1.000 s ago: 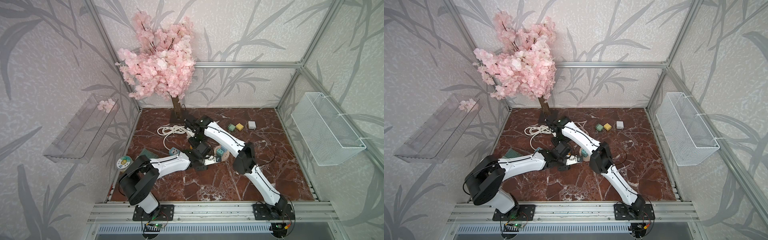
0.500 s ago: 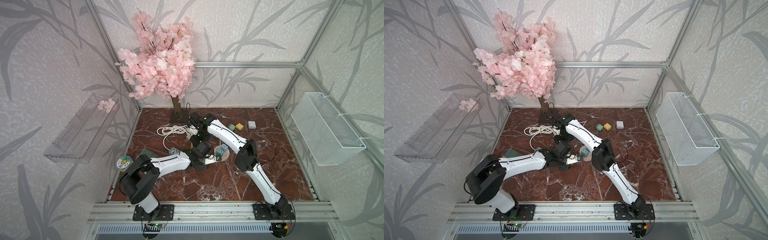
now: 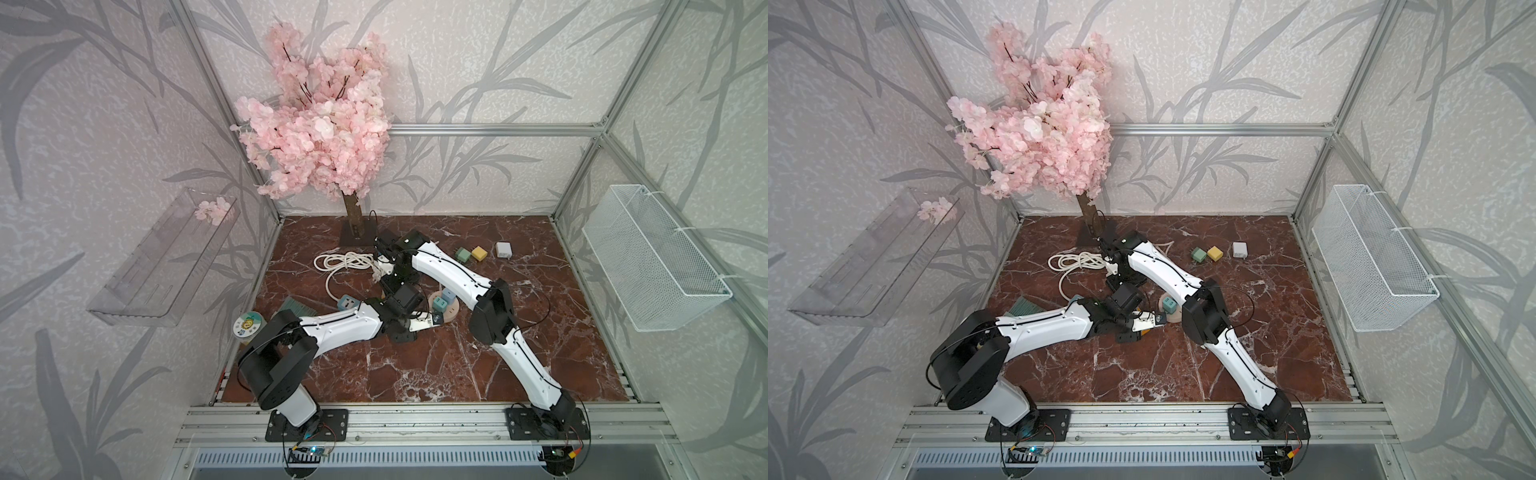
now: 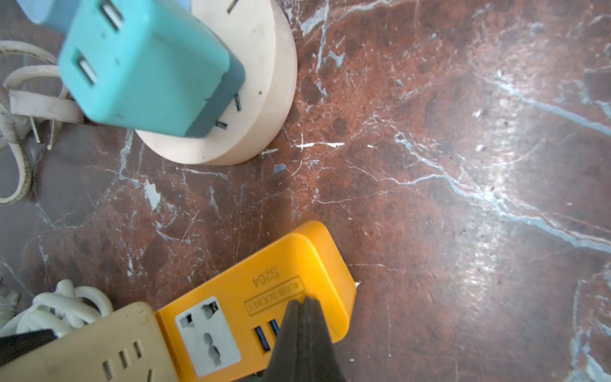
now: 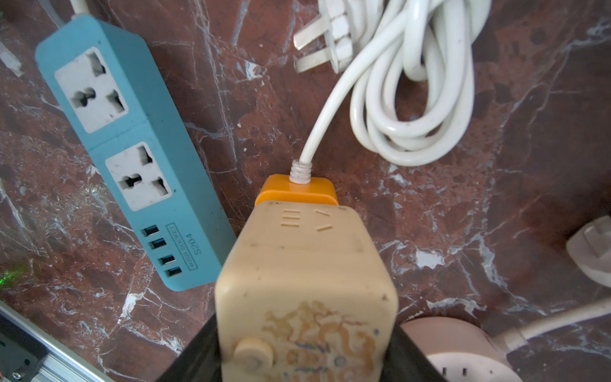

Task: Pull the plug off the socket
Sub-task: Remove the plug from the socket.

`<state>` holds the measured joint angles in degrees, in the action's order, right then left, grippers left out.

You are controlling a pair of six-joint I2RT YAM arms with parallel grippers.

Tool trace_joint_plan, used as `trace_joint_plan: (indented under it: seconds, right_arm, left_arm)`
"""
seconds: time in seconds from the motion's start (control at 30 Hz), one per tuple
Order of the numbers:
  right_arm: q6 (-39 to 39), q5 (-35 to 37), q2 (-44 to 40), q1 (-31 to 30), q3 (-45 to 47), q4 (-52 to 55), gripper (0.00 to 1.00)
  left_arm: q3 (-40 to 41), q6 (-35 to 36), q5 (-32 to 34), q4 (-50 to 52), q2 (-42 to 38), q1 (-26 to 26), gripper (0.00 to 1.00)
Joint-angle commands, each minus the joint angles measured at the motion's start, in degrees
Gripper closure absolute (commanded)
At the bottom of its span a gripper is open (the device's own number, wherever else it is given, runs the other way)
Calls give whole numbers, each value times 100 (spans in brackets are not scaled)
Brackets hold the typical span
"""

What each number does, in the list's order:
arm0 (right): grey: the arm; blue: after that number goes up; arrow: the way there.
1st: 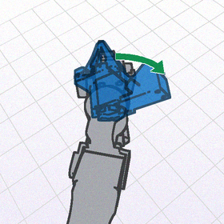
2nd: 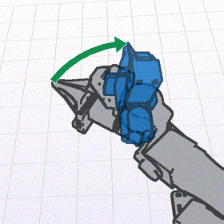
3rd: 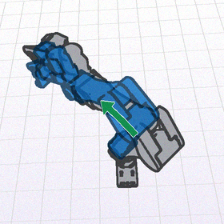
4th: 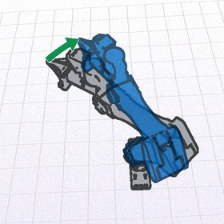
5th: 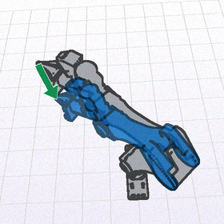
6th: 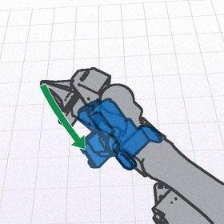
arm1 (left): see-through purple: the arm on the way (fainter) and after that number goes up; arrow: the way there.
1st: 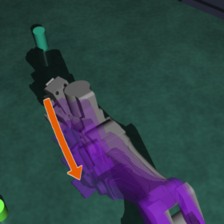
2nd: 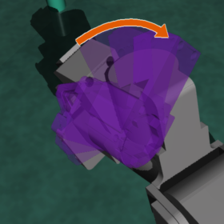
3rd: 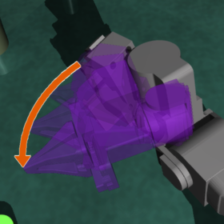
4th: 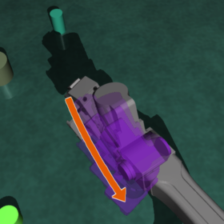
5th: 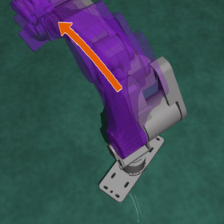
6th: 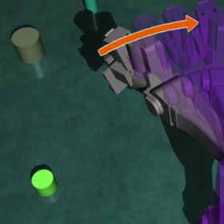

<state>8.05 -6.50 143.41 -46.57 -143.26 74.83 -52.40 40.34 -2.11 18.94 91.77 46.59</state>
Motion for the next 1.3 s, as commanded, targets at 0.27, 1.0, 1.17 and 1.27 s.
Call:
trace_joint_plan:
  seconds: [0.27,1.0,1.17,1.27]
  right_arm:
    - [5,-325,-175,32,-44,322,100]
    - [89,-458,-122,75,-106,246,100]
    - [91,-458,-97,75,-149,278,100]
    - [100,-440,-86,78,-158,276,100]
  left_arm:
    - [227,333,1309,77,-300,177,100]
    - [765,1242,2828,-2009,205,694,100]
    - [819,1449,3062,-2386,438,703,100]
    - [802,1437,3066,-2281,432,703,100]
